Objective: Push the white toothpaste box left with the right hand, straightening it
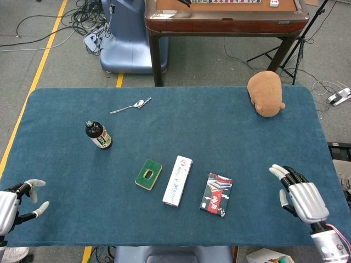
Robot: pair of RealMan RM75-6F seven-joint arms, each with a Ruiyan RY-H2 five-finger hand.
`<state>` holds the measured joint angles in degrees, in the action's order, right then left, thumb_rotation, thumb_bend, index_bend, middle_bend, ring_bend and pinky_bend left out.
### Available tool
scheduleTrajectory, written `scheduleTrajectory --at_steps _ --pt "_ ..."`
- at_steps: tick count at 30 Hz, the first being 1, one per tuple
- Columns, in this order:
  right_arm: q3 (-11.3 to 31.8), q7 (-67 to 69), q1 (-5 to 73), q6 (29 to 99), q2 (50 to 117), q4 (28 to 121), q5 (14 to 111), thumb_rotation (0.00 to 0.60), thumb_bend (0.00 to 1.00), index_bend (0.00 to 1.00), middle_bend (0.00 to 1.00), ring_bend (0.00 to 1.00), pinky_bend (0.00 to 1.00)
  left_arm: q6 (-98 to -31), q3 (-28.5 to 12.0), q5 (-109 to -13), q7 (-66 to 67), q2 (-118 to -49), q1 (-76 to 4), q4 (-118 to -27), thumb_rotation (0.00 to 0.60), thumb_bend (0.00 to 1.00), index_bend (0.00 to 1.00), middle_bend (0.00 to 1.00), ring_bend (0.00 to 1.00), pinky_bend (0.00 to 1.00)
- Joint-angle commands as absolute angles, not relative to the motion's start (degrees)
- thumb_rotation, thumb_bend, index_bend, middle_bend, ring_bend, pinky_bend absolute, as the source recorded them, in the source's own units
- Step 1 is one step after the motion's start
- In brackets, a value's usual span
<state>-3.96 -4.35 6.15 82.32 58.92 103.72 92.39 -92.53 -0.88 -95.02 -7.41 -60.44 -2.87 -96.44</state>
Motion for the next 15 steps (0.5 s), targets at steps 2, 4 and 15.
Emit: scheduleTrajectory --at_steps 2,4,15 --pt "-6.6 -4.7 0.6 91.0 61.0 100.1 99.3 0.600 0.72 0.19 0.18 0.11 0.26 -92.4 -0.8 -95.1 -7.4 -60.5 -2.9 -96.5 0.600 0.21 0.40 0.65 0.55 0.67" --pt "-6.7 -4.9 -0.5 93.2 61.3 99.4 100.9 0.600 0.72 0.19 0.18 0.11 0.26 -92.1 -0.7 -95.0 -7.4 -60.5 -3.0 -96.4 0.600 0.21 0.40 0.65 0.55 0.67" --pt "-5.7 -3.0 -2.0 95.6 60.2 98.4 101.1 0.600 0.72 0.20 0.18 0.11 0.26 -90.9 -0.3 -95.3 -7.3 -60.7 -3.7 -96.2 0.600 0.21 0.40 0.65 0.55 0.67"
